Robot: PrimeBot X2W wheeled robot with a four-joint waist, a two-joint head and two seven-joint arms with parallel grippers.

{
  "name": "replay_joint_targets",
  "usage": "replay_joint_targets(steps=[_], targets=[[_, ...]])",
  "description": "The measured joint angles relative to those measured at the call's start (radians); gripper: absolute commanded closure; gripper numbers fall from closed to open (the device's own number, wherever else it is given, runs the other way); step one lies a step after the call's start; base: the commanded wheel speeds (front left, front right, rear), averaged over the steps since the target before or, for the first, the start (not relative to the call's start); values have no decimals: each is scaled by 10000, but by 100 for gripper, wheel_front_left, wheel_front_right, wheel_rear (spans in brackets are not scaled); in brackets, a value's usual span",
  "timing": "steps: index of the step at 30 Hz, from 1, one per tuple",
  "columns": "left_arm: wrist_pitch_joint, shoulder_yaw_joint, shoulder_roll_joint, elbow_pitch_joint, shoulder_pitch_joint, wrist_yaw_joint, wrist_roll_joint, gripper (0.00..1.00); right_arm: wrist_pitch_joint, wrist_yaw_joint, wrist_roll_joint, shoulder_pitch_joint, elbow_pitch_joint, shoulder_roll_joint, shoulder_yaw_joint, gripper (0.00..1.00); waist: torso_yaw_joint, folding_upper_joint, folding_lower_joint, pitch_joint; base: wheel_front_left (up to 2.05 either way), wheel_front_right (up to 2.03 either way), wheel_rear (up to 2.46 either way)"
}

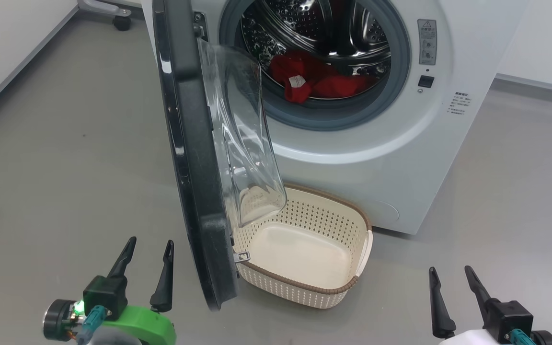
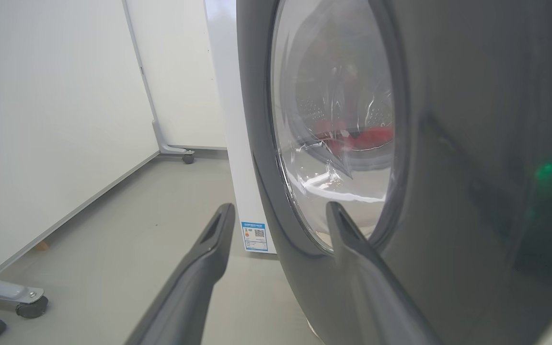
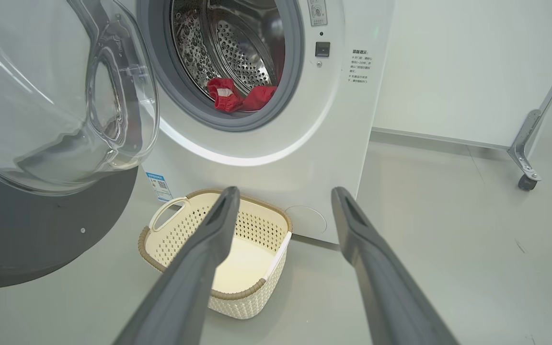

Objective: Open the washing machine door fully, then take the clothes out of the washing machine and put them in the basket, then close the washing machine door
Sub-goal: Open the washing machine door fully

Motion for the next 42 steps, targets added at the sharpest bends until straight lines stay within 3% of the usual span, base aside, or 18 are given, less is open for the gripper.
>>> replay_joint_targets(steps=[7, 8, 9, 10, 11, 25, 35, 42], targets=[[0, 2, 0, 23, 0, 0, 4, 0, 0, 0, -42, 3, -4, 58, -54, 0, 8, 0, 0, -27, 0, 0, 0], [0, 2, 0, 36, 0, -4, 4, 7, 0, 0, -69, 3, -4, 69, -67, 0, 6, 0, 0, -31, 0, 0, 0], [0, 2, 0, 46, 1, -23, 4, 31, 0, 0, -86, 4, -6, 77, -79, 0, 3, 0, 0, -34, 0, 0, 0], [0, 2, 0, 58, 2, -25, 4, 91, 0, 0, -86, 5, -10, 84, -96, 0, -1, 0, 0, -37, 0, 0, 0], [0, 2, 0, 67, 2, -27, 4, 100, 0, 0, -88, 5, -12, 90, -111, 0, -5, 0, 0, -39, 0, 0, 0], [2, 360, 0, -449, -29, 71, 71, 100, 0, 2, -186, 14, -56, 188, -286, 0, 24, 0, 0, -25, 0, 0, 0], [-6, 698, 0, -2686, -985, 236, 272, 100, 0, 6, -391, 26, -56, 228, -382, 0, 117, 0, 0, -46, 0, 0, 0], [-58, -167, 4, -4332, -1303, 42, 198, 100, 0, 12, -447, 26, -109, 242, -470, 0, 129, 0, 0, -64, 0, 0, 0]])
